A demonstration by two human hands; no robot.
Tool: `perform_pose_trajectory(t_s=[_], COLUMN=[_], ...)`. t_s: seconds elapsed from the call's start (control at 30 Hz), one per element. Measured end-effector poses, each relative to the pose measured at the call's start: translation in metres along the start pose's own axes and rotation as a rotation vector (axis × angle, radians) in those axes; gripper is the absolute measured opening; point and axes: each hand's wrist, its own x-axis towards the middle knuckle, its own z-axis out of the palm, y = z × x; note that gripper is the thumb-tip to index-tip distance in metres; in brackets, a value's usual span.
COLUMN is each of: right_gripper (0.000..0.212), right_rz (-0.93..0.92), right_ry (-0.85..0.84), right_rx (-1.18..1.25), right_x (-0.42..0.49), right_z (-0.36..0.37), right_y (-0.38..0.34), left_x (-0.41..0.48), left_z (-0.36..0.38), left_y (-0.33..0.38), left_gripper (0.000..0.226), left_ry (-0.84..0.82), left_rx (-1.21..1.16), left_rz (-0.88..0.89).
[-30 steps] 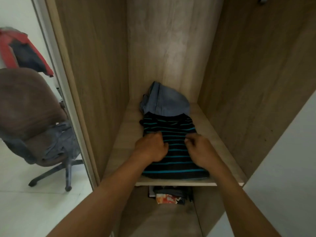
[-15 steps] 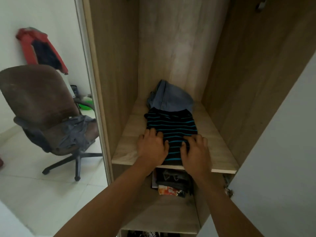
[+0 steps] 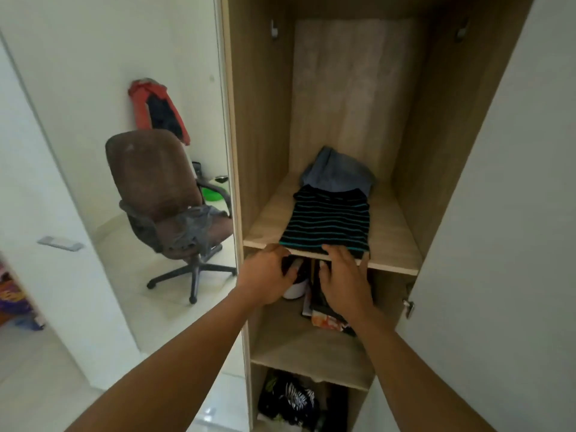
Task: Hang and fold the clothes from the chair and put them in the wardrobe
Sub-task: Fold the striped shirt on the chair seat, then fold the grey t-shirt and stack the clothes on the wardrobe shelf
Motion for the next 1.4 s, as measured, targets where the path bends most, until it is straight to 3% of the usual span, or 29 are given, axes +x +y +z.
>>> perform_pose_trajectory(t_s=[0.1,0.23,0.4,0.77,1.1,1.4], right_gripper=[0.038,0.040,0.041,0.039,0.044,0.046], right_rz=[0.037,0.002,-0.222,-0.757,-0.990,-1.190], right_ry=[-0.120,-0.378,-0.703,-1.075,-1.365,-1.492], right_rx=[0.171,0.304,0.393,0.400,0.373,0.340], right_x=[-0.036,-0.066,-0.093,-0.233,-0.367,-0.445], right_z=[0.022,0.065,0.130,0.251,0.314,0.367], right_y=[-0.035,-0.099,-0.217,-0.550,-0.778,-0.913], left_x=[-0.056,-0.137,-0.256,-0.549,-0.772,-0.872], left_z=[-0.008,-0.029,-0.072,-0.149,-0.207,-0.245], left_y=[-0.033,-0.105,-0.200,-0.369,-0.444,-0.506], left_gripper=[0.050,0.064,0.067,0.057,0.068,0.046], left_ry=[-0.141,-0.143,-0.096,0.093,0.268,0.411], left_rx=[0.049,0.055,0.070,-0.061,-0.178,-0.182], left_rz=[-0.213,-0.476,-0.805,-1.431,-1.829,-2.022])
